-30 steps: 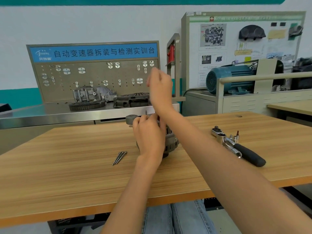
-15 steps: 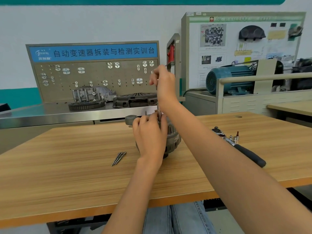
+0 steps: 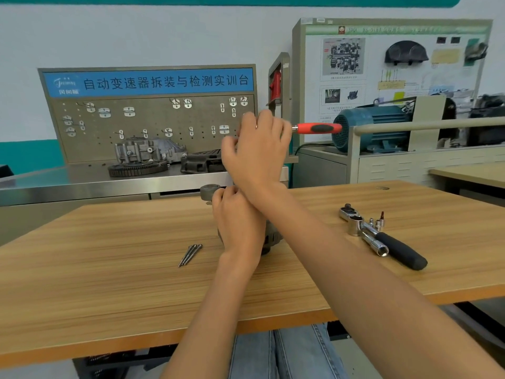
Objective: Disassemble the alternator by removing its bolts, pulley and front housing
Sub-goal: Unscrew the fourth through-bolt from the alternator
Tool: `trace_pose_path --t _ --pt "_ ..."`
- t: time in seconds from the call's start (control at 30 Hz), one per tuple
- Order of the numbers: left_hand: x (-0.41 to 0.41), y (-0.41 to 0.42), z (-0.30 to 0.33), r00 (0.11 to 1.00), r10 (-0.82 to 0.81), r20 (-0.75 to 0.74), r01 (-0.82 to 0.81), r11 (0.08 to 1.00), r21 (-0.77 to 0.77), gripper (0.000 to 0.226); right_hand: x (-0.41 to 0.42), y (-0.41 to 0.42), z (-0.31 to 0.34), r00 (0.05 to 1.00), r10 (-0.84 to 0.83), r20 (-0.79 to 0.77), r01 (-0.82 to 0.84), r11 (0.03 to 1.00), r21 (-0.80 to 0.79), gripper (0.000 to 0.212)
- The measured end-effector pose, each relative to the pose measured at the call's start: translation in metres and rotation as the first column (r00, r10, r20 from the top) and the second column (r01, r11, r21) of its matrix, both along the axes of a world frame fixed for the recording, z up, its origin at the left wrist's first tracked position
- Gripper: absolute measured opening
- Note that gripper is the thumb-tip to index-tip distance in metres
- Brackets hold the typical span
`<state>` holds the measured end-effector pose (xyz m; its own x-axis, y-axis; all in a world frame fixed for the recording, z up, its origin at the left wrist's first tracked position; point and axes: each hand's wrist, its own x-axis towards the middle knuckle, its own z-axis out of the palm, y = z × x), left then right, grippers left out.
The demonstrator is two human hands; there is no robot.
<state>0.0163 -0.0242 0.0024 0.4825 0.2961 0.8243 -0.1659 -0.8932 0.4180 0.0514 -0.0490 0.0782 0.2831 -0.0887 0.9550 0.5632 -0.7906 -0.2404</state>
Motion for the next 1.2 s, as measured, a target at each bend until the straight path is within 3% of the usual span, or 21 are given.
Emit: trace_pose_path --t 0.07,0.13,0.2,0.23,0.3,0.47,0.67,0.7,0.73,0.8,0.83,0.9,1.0,1.07,1.13,1.2 --pt "0.001 0.000 -0.001 1.000 0.019 -0.012 -0.019 1.000 0.011 0.015 -0.001 0.001 0.006 0.986 0.163 -0.023 -0.160 0.984 0.082 0.018" --pt "0.003 -0.001 -0.002 1.000 0.014 0.020 -0.013 1.000 -0.011 0.017 -0.001 -0.001 0.013 0.901 0.431 -0.054 -0.408 0.882 0.234 0.034" --pt "0.004 -0.003 -0.002 0.998 0.021 0.061 -0.020 1.000 -0.019 0.022 -0.002 -0.006 0.022 0.662 0.746 -0.075 -0.632 0.609 0.479 0.043" --pt "0.005 -0.003 -0.003 0.997 0.031 0.077 -0.030 0.999 -0.012 0.026 -0.001 -0.009 0.025 0.518 0.852 -0.074 -0.668 0.457 0.588 0.043" --pt "0.006 -0.004 -0.003 0.994 0.037 0.101 -0.037 0.999 0.000 0.031 0.002 -0.015 0.031 0.299 0.952 -0.061 -0.663 0.254 0.704 0.042" --pt "0.006 -0.003 -0.002 0.995 0.040 0.094 -0.040 0.999 0.001 0.032 0.002 -0.019 0.033 0.151 0.988 -0.001 -0.667 0.103 0.738 0.041" --pt "0.005 -0.003 0.000 0.998 0.042 0.047 -0.042 0.999 -0.015 0.028 -0.005 -0.011 0.028 0.393 0.918 -0.059 -0.678 0.332 0.656 0.041" --pt "0.005 -0.003 0.001 0.999 0.045 0.030 -0.045 0.999 -0.007 0.024 -0.005 -0.009 0.025 0.478 0.875 -0.071 -0.703 0.430 0.566 0.040" --pt "0.005 -0.002 0.001 0.999 0.043 0.015 -0.043 0.999 0.005 0.019 -0.005 -0.006 0.021 0.616 0.782 -0.099 -0.684 0.593 0.425 0.036" --pt "0.005 -0.001 0.000 0.998 0.052 -0.024 -0.051 0.998 0.043 0.013 -0.002 -0.003 0.008 0.922 0.380 -0.077 -0.370 0.921 0.121 0.018" --pt "0.005 0.000 -0.001 0.998 0.059 -0.035 -0.056 0.997 0.058 0.015 0.000 -0.002 0.003 0.984 0.169 -0.052 -0.167 0.985 0.040 0.011" --pt "0.004 0.000 -0.001 0.998 0.061 -0.030 -0.059 0.996 0.063 0.017 0.001 0.001 -0.001 1.000 0.013 -0.016 -0.013 1.000 0.011 0.018" --pt "0.005 -0.001 -0.001 0.997 0.069 -0.032 -0.068 0.996 0.051 0.015 0.000 0.001 0.005 0.985 0.173 -0.012 -0.171 0.982 0.082 0.013" --pt "0.005 -0.001 -0.002 0.998 0.060 -0.020 -0.060 0.998 0.026 0.013 -0.001 0.001 0.009 0.953 0.302 -0.026 -0.294 0.942 0.159 0.024" --pt "0.004 -0.003 -0.002 0.999 0.033 0.030 -0.033 0.999 -0.010 0.014 -0.003 -0.001 0.013 0.878 0.478 -0.038 -0.454 0.855 0.250 0.038" --pt "0.004 -0.005 -0.004 0.994 0.039 0.099 -0.038 0.999 -0.008 0.017 -0.005 -0.006 0.019 0.707 0.706 -0.049 -0.629 0.659 0.412 0.045"
